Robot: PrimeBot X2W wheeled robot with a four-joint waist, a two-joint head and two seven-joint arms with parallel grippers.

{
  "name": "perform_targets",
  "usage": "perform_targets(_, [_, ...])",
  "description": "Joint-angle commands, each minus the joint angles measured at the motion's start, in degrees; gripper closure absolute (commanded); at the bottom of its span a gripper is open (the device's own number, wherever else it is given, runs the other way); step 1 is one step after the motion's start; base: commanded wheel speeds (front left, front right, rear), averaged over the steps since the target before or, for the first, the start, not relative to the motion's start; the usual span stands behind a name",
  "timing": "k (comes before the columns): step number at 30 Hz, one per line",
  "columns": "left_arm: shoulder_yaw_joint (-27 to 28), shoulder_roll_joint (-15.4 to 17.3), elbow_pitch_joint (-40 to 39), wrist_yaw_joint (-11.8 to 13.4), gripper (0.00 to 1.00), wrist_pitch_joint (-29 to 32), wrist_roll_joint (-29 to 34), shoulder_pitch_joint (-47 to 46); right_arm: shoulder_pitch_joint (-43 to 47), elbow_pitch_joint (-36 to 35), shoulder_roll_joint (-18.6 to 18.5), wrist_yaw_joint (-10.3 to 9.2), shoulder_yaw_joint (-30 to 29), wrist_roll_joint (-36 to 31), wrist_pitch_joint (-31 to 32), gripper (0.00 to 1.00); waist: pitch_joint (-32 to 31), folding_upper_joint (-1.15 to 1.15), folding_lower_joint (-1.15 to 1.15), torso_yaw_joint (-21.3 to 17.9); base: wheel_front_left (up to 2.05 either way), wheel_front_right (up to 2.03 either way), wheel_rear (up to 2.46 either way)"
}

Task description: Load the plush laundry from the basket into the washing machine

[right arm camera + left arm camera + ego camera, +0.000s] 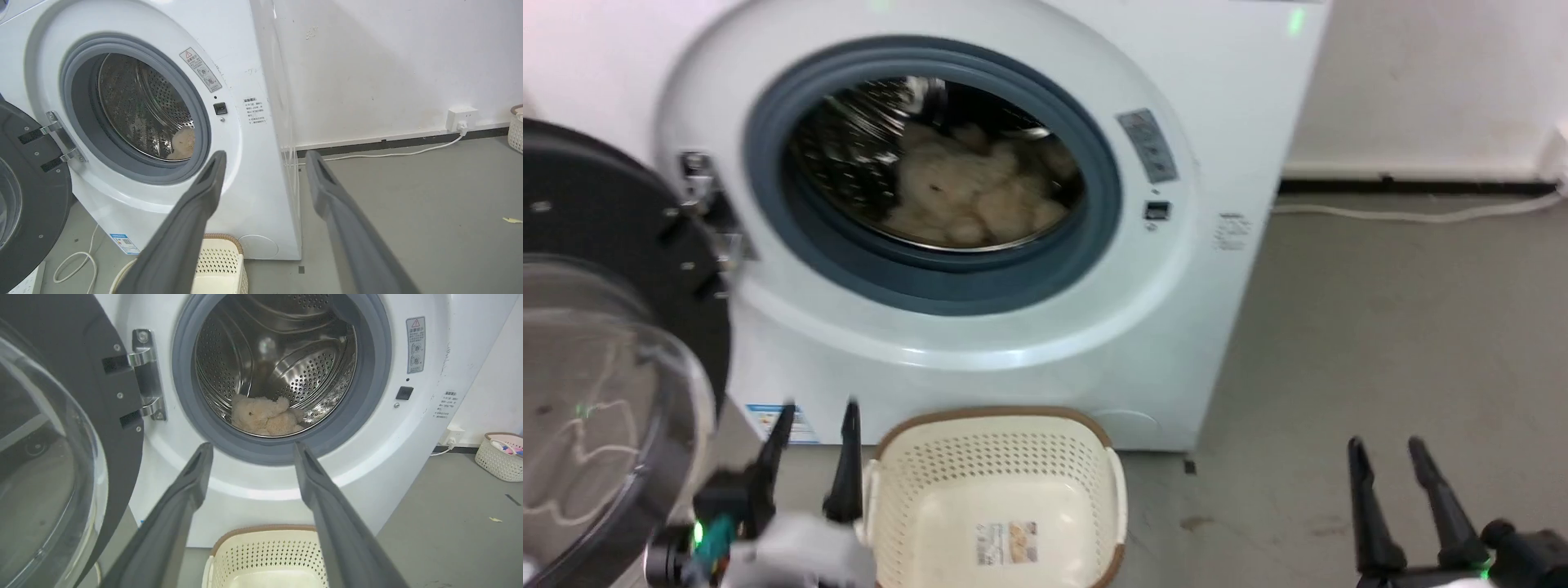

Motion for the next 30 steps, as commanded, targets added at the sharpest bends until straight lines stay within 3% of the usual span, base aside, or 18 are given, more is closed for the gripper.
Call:
perform_targets(1, [0.72,-0.43,-1.1,0.36,0.0,-0.3,-0.17,2.44,1.34,-0.3,-0.03,0.05,0.22,-0.46,-0.24,0.0,-1.84,0.0,0.01,2.02,0.0,0.0,0.0])
perform_targets(7, [1.29,-2.14,-2.55,0.06,0.0,-0.3,0.83,9.04,3.11,-0.01,-0.03,0.05,0.58,-1.1,-0.24,0.0,-2.87,0.0,0.01,2.94,0.0,0.0,0.0])
perform_targets(16, [2.45,-2.9,-2.31,0.23,0.0,-0.3,3.99,10.87,3.73,0.8,-0.03,0.05,0.98,-0.04,-0.24,0.0,-3.16,0.0,0.01,3.12,0.0,0.0,0.0])
perform_targets(17, [2.41,-2.96,-2.3,0.32,1.0,0.01,3.74,10.18,2.68,0.68,0.01,0.0,0.96,-0.25,0.01,1.0,-3.17,0.0,0.01,3.13,0.0,0.0,0.0])
perform_targets(30, [2.97,-3.55,-3.18,0.03,1.0,1.21,4.84,9.87,1.9,0.55,0.01,0.0,1.01,-1.42,1.19,1.0,-2.95,0.0,0.01,3.1,0.0,0.0,0.0])
